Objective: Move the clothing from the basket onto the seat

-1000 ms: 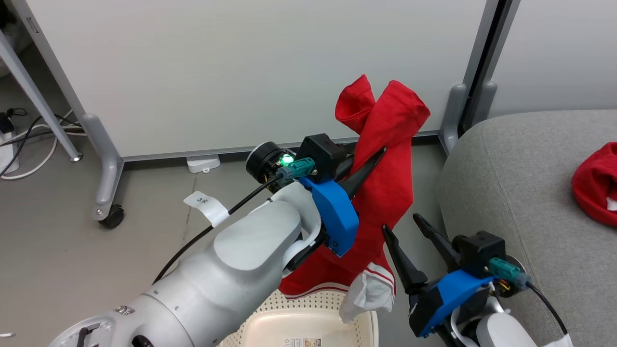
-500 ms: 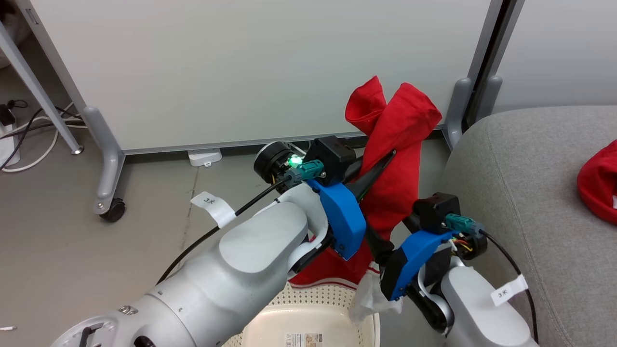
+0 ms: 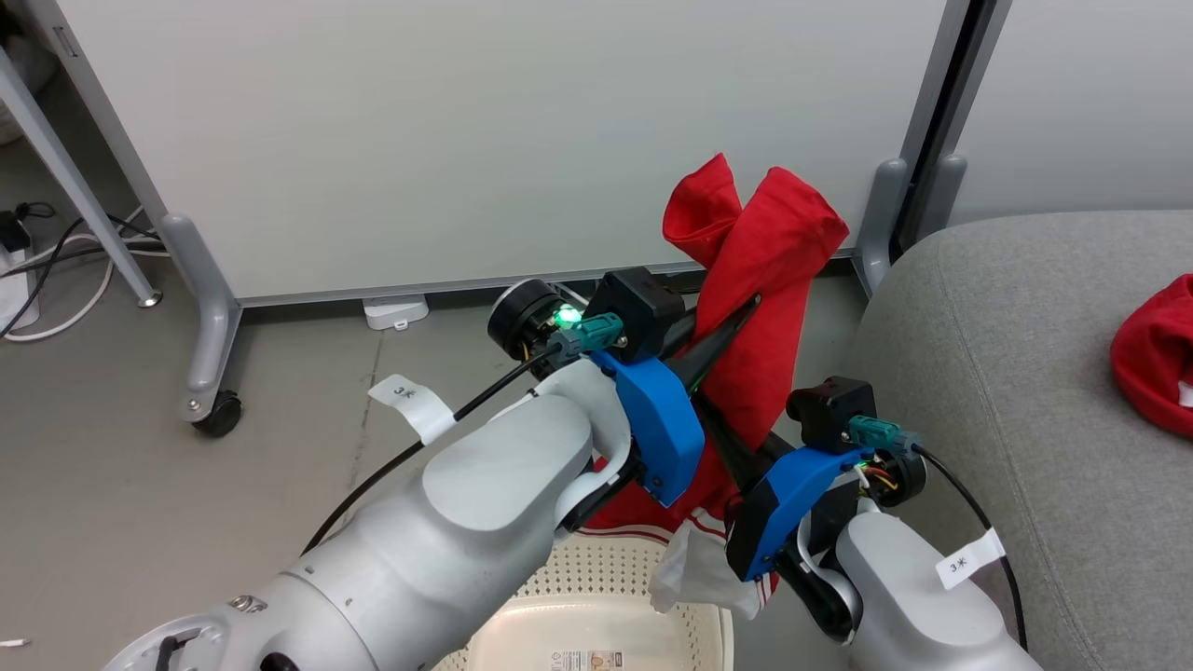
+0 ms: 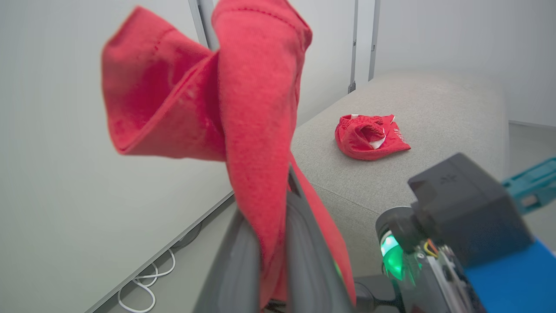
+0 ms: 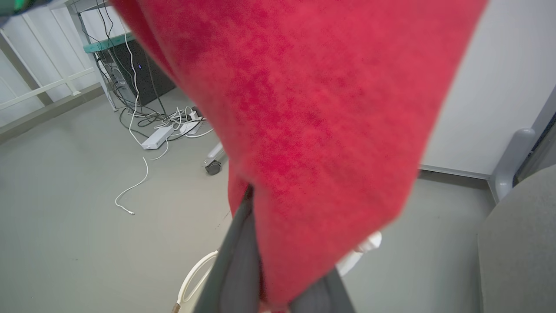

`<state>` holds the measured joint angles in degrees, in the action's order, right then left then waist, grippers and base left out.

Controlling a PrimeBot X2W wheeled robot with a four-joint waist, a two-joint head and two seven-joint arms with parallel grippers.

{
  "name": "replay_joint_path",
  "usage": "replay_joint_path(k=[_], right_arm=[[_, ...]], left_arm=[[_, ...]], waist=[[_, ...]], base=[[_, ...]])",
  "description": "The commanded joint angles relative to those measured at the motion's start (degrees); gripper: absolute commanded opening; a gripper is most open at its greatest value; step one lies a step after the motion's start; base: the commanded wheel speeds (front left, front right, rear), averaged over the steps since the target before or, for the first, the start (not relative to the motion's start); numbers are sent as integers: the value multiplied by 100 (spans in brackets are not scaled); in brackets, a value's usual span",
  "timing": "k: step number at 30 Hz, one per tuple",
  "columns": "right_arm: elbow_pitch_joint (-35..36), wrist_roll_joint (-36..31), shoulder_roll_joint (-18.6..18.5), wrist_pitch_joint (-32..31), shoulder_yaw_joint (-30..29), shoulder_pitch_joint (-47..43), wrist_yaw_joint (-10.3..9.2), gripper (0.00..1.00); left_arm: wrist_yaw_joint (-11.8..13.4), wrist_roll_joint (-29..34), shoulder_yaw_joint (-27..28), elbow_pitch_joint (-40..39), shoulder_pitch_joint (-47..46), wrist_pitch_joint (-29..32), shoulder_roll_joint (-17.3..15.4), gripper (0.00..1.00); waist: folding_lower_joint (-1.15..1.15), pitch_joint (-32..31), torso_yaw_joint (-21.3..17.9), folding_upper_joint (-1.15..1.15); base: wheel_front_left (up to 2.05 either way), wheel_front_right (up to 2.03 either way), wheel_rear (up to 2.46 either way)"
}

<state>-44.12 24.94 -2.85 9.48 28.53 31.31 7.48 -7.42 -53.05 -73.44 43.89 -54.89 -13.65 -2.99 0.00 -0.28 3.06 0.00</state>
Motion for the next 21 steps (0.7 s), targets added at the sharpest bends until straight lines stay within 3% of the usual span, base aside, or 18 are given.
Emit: replay_joint_path(k=[1, 4, 5, 7, 8, 9, 21], right_arm=[[-60, 55, -7, 40, 21, 95, 3, 0], [-148, 99, -7, 123, 75, 146, 3, 0], [-173, 131, -7, 139, 98, 162, 3, 0], [-204, 157, -7, 185, 135, 195, 3, 0], [-222, 178, -7, 190, 153, 213, 3, 0], [-236, 190, -7, 209, 168, 235, 3, 0], [-446, 241, -5, 396, 101, 344, 3, 0]], left_arm=[[-5, -26, -6, 19, 42, -12, 4, 0], [-5, -36, -6, 47, 21, -25, 5, 0], [-5, -50, -6, 59, 18, -31, 5, 21], [-5, -72, -6, 86, 12, -44, 6, 51], [-5, -81, -6, 98, 6, -49, 6, 93], [-5, -83, -6, 117, 3, -52, 5, 100], [-5, -49, -4, 285, 76, -121, -31, 100]], waist=[[0, -3, -10, 0], [0, -10, -32, 0], [0, -12, -39, 0], [0, -15, -54, 0], [0, -14, -60, 0], [0, -12, -65, 0], [0, 8, -43, 0]], base=[[0, 0, 0], [0, 0, 0], [0, 0, 0], [0, 0, 0], [0, 0, 0], [0, 0, 0], [0, 0, 0]])
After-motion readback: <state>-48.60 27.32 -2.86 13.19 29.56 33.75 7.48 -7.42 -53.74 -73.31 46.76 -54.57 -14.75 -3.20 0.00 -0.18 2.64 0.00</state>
